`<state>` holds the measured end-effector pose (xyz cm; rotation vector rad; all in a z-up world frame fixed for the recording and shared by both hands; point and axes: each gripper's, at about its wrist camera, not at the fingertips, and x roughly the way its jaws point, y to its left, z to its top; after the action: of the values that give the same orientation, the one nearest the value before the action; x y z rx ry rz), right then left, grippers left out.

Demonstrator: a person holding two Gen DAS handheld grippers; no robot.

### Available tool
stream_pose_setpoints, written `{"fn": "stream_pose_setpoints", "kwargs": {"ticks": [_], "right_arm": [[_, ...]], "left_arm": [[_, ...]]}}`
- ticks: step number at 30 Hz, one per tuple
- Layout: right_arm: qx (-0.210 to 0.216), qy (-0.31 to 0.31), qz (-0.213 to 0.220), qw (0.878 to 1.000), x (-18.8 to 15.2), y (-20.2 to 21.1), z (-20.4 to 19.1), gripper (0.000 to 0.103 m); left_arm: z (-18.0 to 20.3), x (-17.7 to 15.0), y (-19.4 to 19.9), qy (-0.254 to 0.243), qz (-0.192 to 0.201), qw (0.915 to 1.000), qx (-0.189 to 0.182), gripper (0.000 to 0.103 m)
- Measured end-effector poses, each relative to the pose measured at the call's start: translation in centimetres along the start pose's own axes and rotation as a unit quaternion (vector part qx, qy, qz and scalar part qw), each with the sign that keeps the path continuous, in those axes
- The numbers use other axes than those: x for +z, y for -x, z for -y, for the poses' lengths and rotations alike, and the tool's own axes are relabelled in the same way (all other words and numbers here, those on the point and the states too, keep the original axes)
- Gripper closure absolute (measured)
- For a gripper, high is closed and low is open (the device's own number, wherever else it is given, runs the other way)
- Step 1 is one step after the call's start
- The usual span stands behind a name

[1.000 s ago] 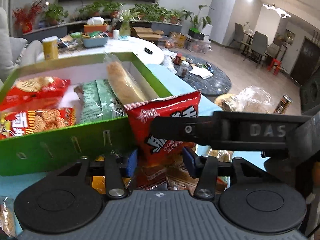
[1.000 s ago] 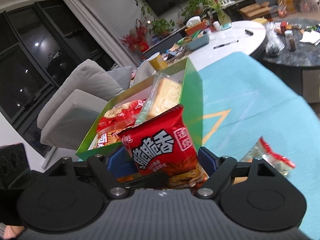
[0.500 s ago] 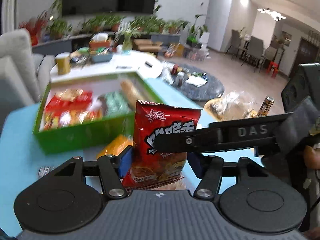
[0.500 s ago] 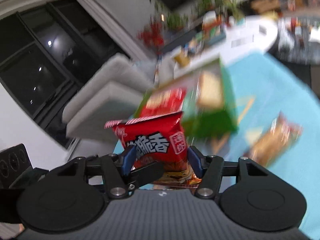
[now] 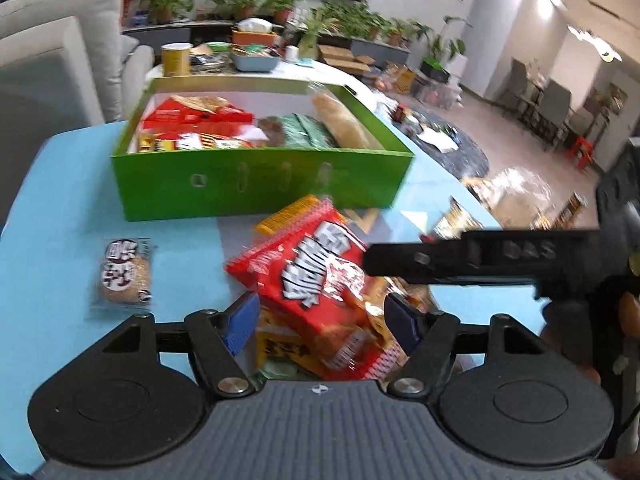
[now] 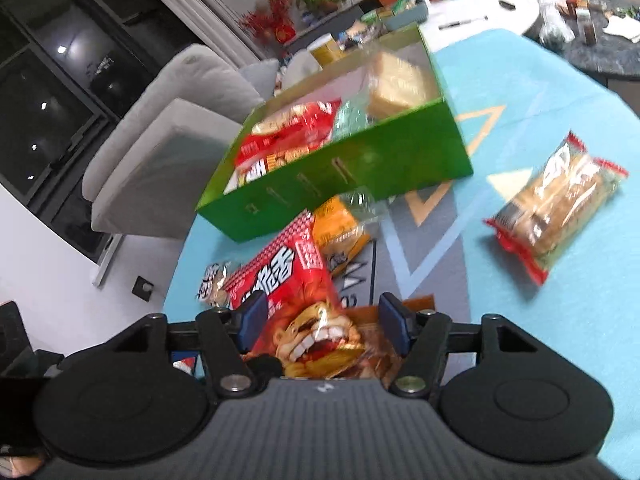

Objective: Organize snacks
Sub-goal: 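Lift the red chip bag and carry it over the green box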

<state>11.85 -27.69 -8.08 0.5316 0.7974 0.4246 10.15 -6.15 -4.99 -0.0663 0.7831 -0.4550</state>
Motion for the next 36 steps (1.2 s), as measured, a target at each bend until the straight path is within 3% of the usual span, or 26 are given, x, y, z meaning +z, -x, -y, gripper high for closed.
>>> {"fn": "stream_pose_setpoints", "kwargs": {"ticks": [6,11,20,24,31,36], "right_arm": [[0.012,0.045,0.002,0.999,0.4,-0.3,-0.3,0.061],[0.03,0.051,-0.013,0.998,0.1,-0.9,-0.4,0.073],[0.019,0.02,-0.023,0.999,0.2,-1.6,-0.4,0.081],[0.019,0.013,-0.016,1.0,-0.3,-0.3,-1.2,0.082],[0.023,0.034,0.03,0.999,-0.2,2.8,-4.1,0.082],[0.03,0.036,0.065,0.997,1.3,4.1,-5.6,0.082]], "left_arm": [[-1.3,-0.5,-1.0,0.045,-0.011,0.9987,-0.019,0.039],[-1.5,-0.7,-1.7,0.056,-0.004,0.9975,-0.043,0.049],[-0.6,-1.0,-0.9,0.023,0.012,0.9985,-0.048,0.056],[0.5,-1.1,0.6,-0.017,0.033,0.9987,-0.036,0.057],[1.6,-0.1,4.0,-0.049,0.086,0.9945,-0.036,0.057],[2.3,2.6,5.5,-0.066,0.124,0.9897,-0.027,0.057]]}}
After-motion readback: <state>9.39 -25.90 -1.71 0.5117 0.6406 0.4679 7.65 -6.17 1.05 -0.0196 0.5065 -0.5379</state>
